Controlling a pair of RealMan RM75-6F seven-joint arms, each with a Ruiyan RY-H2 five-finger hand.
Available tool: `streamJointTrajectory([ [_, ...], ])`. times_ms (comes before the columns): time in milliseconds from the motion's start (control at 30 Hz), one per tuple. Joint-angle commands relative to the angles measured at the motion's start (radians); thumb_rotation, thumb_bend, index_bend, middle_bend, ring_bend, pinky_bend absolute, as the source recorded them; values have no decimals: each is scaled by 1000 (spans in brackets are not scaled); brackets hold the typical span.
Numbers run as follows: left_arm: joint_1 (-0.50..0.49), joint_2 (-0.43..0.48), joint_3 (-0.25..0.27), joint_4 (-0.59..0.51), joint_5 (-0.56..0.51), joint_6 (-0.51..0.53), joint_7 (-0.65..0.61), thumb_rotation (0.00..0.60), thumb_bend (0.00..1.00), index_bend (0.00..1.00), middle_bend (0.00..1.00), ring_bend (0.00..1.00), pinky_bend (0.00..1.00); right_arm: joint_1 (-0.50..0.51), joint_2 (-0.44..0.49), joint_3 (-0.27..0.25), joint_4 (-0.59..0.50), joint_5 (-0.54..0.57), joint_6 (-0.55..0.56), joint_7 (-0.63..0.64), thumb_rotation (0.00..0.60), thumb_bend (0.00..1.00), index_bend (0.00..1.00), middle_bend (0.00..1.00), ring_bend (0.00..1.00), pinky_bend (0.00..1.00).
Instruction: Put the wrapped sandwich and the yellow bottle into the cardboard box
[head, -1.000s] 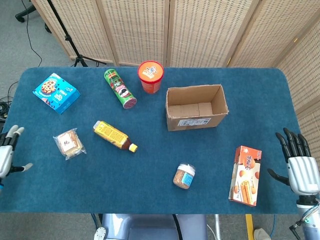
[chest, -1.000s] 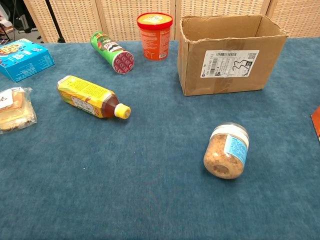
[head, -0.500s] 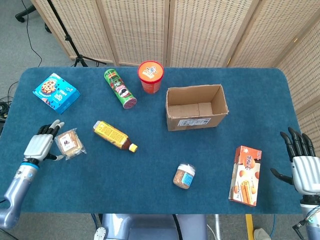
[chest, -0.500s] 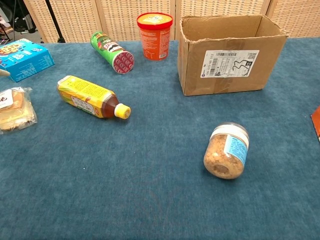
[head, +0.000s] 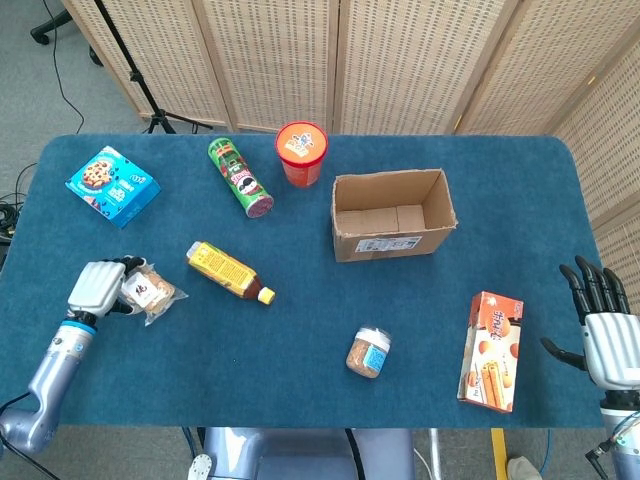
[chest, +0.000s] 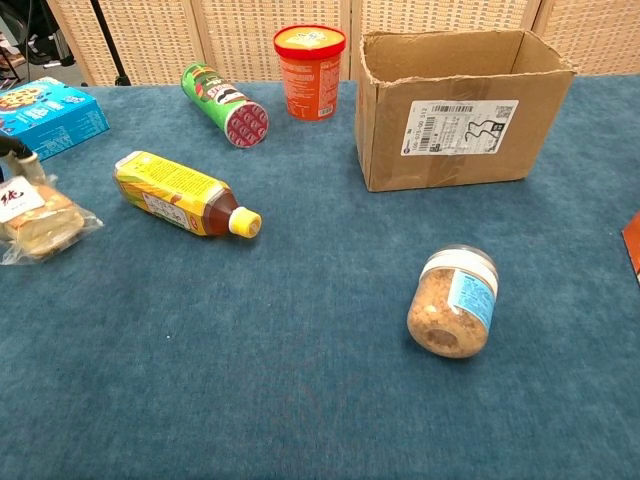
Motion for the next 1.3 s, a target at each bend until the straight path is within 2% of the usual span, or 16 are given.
streamJointTrajectory([
  [33,8,54,25,-93,141,128,-54,600,81,679,623,473,457,0,0,-1,-1,-1,0,-1,600,0,0,0,0,0],
  [233,-32,101,83,-210,410,279,-42,600,49,679,623,473,457,3,-3,1,0,3,-6,-8,600,0,0,0,0,0],
  [300,-66,99,97,-259,493,286,3,600,37,679,623,473,457,4,-4,2,1,6,-8,-9,600,0,0,0,0,0],
  [400,-108,81,100,-310,551,251,86,600,22,679,623,473,457,3,-3,4,1,9,-6,-7,600,0,0,0,0,0],
  [633,-187,-4,83,-361,538,80,284,600,12,679,623,470,455,4,-1,6,4,14,-9,1,600,0,0,0,0,0],
  [833,-222,-97,90,-319,517,12,344,600,0,677,586,463,454,6,-1,3,5,10,-14,2,600,0,0,0,0,0],
  [900,-229,-128,97,-296,526,17,340,600,0,609,459,355,434,6,-1,4,5,11,-15,2,600,0,0,0,0,0],
  [933,-232,-144,102,-280,530,23,334,600,0,499,293,217,364,6,-1,4,5,12,-15,3,600,0,0,0,0,0],
  [967,-233,-154,108,-264,527,19,334,600,0,348,133,89,271,6,0,4,4,13,-15,4,600,0,0,0,0,0],
  [1033,-231,-157,115,-257,505,-3,348,600,0,116,2,0,126,6,1,4,4,13,-16,8,600,0,0,0,0,0],
  [1067,-229,-155,114,-262,490,-13,362,600,0,38,0,0,84,6,1,4,4,12,-16,13,600,0,0,0,0,0],
  [1100,-228,-152,113,-267,481,-17,368,600,0,12,0,0,65,6,2,4,5,12,-18,15,600,0,0,0,0,0],
  [1233,-221,-117,109,-322,441,-16,364,600,0,0,0,0,25,9,2,3,8,13,-24,14,600,0,0,0,0,0],
  [1300,-215,-93,99,-338,450,24,373,600,0,0,0,0,21,9,2,2,7,12,-24,12,600,0,0,0,0,0],
])
